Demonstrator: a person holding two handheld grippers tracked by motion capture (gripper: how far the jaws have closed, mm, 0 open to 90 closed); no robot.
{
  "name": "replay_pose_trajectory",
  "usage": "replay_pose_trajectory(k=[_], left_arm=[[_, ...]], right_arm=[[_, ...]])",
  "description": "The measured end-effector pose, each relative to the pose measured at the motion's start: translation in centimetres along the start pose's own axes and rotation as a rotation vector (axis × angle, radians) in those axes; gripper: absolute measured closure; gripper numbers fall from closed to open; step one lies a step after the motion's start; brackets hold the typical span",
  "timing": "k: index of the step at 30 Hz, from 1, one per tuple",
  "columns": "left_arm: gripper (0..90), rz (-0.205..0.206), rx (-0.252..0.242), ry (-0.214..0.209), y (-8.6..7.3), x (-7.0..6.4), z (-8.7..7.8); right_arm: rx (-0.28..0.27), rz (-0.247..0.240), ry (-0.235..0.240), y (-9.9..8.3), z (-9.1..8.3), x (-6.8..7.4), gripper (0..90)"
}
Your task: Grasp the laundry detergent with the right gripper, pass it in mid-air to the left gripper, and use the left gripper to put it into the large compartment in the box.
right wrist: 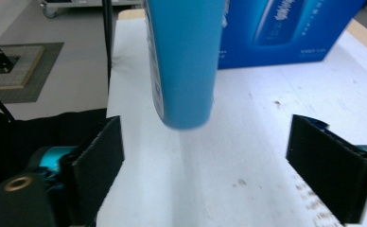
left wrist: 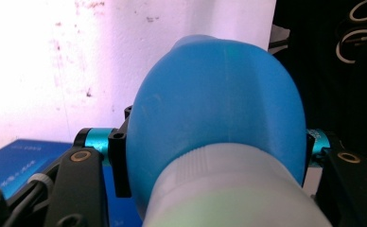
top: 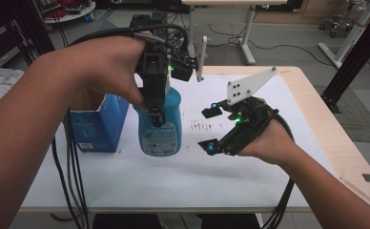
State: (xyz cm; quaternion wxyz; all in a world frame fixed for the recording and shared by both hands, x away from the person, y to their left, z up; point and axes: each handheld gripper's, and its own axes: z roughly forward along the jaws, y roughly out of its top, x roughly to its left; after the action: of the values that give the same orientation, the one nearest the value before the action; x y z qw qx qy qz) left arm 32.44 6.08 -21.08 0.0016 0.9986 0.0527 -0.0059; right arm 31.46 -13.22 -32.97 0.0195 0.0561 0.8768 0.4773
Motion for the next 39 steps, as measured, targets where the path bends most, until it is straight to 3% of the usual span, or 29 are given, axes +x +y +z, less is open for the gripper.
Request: replay_pose_trajectory(k=[4, 5, 6, 9, 10, 11, 15, 18, 20, 21, 24, 27, 28, 29, 31, 32, 34, 37, 38, 39], left_arm=[[38.8, -0.020, -0.004, 0.002, -0.6, 0.3, -0.7], [38.8, -0.027, -0.007, 0.002, -0.7, 0.3, -0.9], [38.8, -0.038, -0.009, 0.000, -1.0, 0.5, -1.3], [38.8, -0.069, -0.015, -0.002, -1.6, 0.9, -2.1], [38.8, -0.076, -0.015, -0.001, -1.9, 1.0, -2.5], [38.8, -0.091, -0.016, -0.002, -2.2, 1.3, -2.9], [38.7, -0.177, -0.015, -0.006, -3.7, 2.4, -5.0], [38.7, -0.277, -0.020, -0.001, -5.1, 3.3, -7.0], [38.6, -0.335, -0.022, 0.000, -5.9, 3.9, -8.0], [38.6, -0.370, -0.018, -0.001, -6.3, 4.2, -8.5], [38.6, -0.456, -0.007, -0.009, -7.5, 5.1, -9.7], [38.6, -0.545, -0.011, -0.015, -8.6, 5.9, -10.7], [38.6, -0.632, -0.022, -0.010, -9.3, 6.3, -11.4], [38.6, -0.632, -0.022, -0.010, -9.3, 6.3, -11.4], [38.6, -0.707, -0.038, 0.000, -10.0, 6.7, -11.9], [38.5, -0.794, -0.047, 0.001, -10.9, 7.0, -12.2], [38.6, -0.815, -0.045, 0.002, -11.4, 7.2, -12.4], [38.6, -0.921, -0.049, 0.014, -12.6, 7.6, -12.5], [38.5, -0.976, -0.042, 0.028, -13.3, 7.8, -12.5], [38.5, -0.976, -0.042, 0.028, -13.3, 7.8, -12.5]], right_arm=[[0.007, 0.005, -0.005, 0.2, -1.0, -0.3, 10.7], [0.015, 0.007, -0.021, 0.3, -1.3, -0.4, 1.0], [0.029, 0.017, -0.043, 0.4, -1.4, -0.4, 1.1], [0.075, 0.007, -0.052, 0.7, -2.1, -0.6, 1.0], [0.114, -0.004, -0.056, 0.9, -2.6, -0.7, 0.9], [0.114, -0.004, -0.056, 0.9, -2.6, -0.7, 0.9], [0.216, -0.024, -0.092, 1.4, -4.1, -1.4, 0.8], [0.291, -0.026, -0.104, 1.8, -5.3, -2.1, 0.8], [0.382, -0.034, -0.120, 2.1, -6.3, -2.8, 0.8], [0.382, -0.034, -0.120, 2.1, -6.3, -2.8, 0.8], [0.466, -0.035, -0.125, 2.3, -7.1, -3.5, 0.8], [0.498, -0.039, -0.127, 2.3, -7.3, -3.7, 0.8], [0.513, -0.042, -0.121, 2.3, -7.4, -3.8, 0.9], [0.513, -0.042, -0.121, 2.3, -7.4, -3.8, 0.9], [0.531, -0.048, -0.123, 2.4, -7.4, -3.8, 0.9], [0.540, -0.053, -0.120, 2.4, -7.3, -3.7, 0.9], [0.543, -0.059, -0.117, 2.4, -7.3, -3.7, 0.9], [0.541, -0.065, -0.115, 2.5, -7.3, -3.5, 0.9], [0.543, -0.069, -0.114, 2.6, -7.3, -3.4, 0.9], [0.543, -0.069, -0.114, 2.6, -7.3, -3.4, 0.9]])
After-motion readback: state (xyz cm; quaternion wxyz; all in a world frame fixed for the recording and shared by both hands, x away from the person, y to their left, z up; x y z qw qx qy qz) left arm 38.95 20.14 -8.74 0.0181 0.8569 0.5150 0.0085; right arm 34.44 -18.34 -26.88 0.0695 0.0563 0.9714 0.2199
